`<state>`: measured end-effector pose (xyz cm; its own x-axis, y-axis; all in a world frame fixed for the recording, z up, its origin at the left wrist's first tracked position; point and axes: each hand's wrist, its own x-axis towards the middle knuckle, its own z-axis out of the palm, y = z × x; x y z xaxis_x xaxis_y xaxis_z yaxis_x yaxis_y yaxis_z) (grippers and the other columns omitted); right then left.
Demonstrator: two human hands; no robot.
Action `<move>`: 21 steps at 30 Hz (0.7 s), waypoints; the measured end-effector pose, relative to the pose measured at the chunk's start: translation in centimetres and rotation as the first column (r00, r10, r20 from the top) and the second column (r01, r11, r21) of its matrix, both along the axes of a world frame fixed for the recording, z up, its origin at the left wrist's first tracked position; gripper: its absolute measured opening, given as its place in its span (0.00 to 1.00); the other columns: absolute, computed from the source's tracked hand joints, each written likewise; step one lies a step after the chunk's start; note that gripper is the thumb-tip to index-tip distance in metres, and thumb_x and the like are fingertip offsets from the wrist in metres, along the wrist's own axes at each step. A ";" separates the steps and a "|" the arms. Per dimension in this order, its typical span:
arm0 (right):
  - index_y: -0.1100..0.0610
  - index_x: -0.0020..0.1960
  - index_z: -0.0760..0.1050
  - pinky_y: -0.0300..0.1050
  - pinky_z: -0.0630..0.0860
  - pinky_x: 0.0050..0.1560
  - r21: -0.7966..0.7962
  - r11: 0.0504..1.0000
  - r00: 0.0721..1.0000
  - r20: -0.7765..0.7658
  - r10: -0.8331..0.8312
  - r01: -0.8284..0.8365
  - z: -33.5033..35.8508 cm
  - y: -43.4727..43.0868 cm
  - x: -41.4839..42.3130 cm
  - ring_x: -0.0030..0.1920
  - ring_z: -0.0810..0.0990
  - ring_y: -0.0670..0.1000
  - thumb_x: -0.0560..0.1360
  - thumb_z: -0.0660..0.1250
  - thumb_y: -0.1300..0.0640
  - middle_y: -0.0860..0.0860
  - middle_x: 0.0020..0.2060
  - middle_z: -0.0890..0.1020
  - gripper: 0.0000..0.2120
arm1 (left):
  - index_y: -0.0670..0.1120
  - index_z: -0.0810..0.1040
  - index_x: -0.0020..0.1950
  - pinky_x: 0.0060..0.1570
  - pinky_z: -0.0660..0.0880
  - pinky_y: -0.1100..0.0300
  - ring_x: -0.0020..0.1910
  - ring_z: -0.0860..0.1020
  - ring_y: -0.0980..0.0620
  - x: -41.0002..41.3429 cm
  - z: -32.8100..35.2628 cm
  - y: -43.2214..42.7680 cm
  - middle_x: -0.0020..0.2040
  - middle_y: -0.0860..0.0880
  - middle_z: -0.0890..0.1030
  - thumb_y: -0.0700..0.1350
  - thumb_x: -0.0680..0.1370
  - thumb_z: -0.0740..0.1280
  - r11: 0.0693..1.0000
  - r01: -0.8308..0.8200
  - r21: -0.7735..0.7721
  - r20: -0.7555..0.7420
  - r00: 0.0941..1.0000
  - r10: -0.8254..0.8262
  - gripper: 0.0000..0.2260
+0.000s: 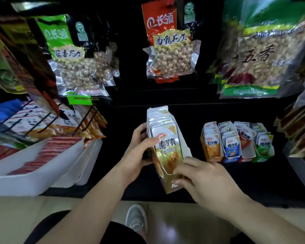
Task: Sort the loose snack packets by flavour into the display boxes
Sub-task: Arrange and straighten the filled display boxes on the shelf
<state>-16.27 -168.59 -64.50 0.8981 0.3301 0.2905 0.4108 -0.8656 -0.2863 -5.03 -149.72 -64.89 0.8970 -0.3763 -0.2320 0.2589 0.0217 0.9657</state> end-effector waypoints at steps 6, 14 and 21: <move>0.42 0.54 0.79 0.28 0.66 0.37 0.308 0.943 0.967 -0.249 -0.046 0.124 0.4 -1.6 -0.6 0.38 0.76 0.35 0.76 0.62 0.34 0.34 0.46 0.78 0.16 | 0.65 0.73 0.65 0.58 0.77 0.38 0.63 0.78 0.48 -1.3 -1.4 -0.1 0.64 0.51 0.79 0.52 0.66 0.73 0.997 0.073 0.023 -0.084 0.994 -0.071 0.28; 0.46 0.80 0.51 0.52 0.63 0.73 -0.023 0.980 0.963 -0.181 -0.198 0.197 -0.5 -3.2 3.3 0.74 0.60 0.50 0.61 0.71 0.28 0.45 0.74 0.57 0.55 | 0.64 0.73 0.65 0.56 0.79 0.41 0.58 0.82 0.49 -2.5 -3.8 -2.1 0.60 0.56 0.80 0.52 0.64 0.73 0.961 0.264 0.084 -0.048 0.964 -0.261 0.29; 0.50 0.81 0.38 0.46 0.46 0.74 -0.193 0.964 0.939 -0.255 -0.230 0.183 -1.8 -2.8 4.3 0.77 0.46 0.48 0.57 0.76 0.28 0.46 0.78 0.48 0.69 | 0.62 0.73 0.66 0.53 0.80 0.47 0.56 0.82 0.51 -1.1 -4.7 -2.3 0.60 0.55 0.80 0.52 0.63 0.75 0.962 0.249 0.112 -0.071 0.968 -0.242 0.32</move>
